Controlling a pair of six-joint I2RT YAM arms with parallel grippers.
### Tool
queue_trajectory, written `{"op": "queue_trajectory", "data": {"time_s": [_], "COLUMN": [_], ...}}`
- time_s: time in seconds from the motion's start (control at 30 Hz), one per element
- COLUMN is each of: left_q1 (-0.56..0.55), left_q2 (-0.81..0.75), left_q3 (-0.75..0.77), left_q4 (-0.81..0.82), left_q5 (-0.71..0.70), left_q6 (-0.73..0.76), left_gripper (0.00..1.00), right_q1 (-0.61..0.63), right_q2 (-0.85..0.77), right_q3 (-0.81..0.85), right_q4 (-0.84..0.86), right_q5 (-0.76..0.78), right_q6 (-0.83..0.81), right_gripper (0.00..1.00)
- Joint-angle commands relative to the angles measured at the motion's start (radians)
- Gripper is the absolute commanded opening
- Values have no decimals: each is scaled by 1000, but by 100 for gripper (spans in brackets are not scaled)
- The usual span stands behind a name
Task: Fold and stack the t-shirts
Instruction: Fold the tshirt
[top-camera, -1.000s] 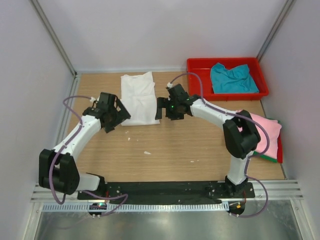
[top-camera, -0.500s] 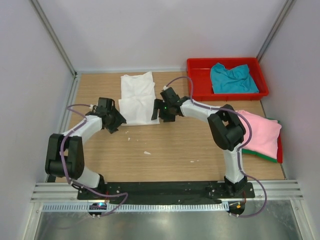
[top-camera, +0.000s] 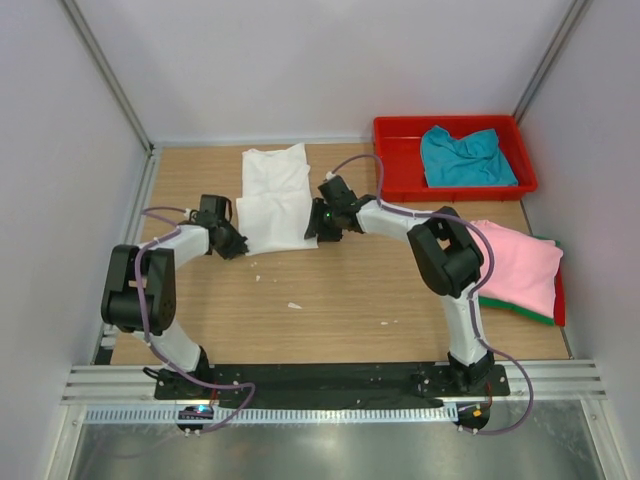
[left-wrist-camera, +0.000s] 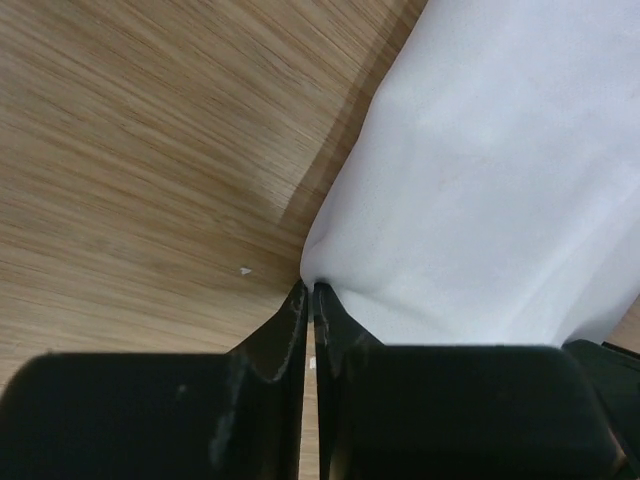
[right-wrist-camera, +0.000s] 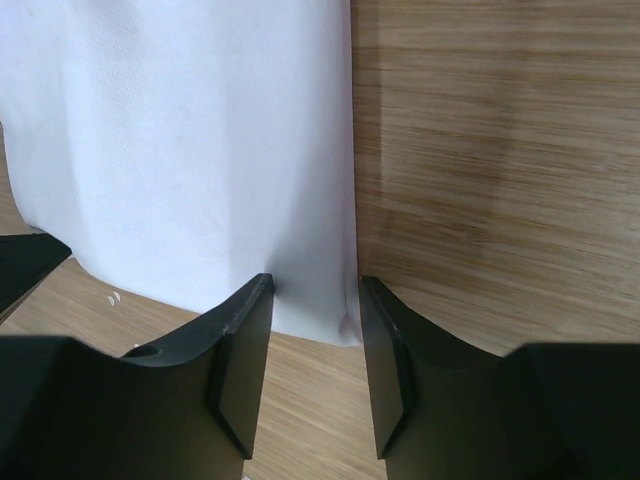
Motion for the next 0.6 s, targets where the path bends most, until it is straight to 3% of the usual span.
{"op": "queue_trajectory", "data": {"time_s": [0.0, 0.1, 0.2, 0.3, 0.4, 0.57], "left_q1": [3, 3, 0, -24, -96, -282], "left_q2": [24, -9, -58, -124, -194, -297], "left_q3": [-13, -30, -67, -142, -215, -367], "left_q4": [10, -47, -110, -165, -171, -207], "left_q5": [11, -6, -8, -18, -14, 18], "left_q6": [3, -2, -28, -88, -172, -362], "left_gripper": [3, 0, 0, 0, 0, 0], "right_q1": [0, 0, -2, 0, 1, 3], "right_q2": [1, -36, -99, -154, -203, -340], "right_q3": [-5, -62, -134, -226, -329, -502], "right_q4": [10, -6, -33, -43, -44, -53], "right_q5": [-5, -4, -7, -39, -67, -54], "right_q6": [-9, -29, -55, -81, -85, -91], "right_gripper": [45, 36, 16, 8, 2, 1]}}
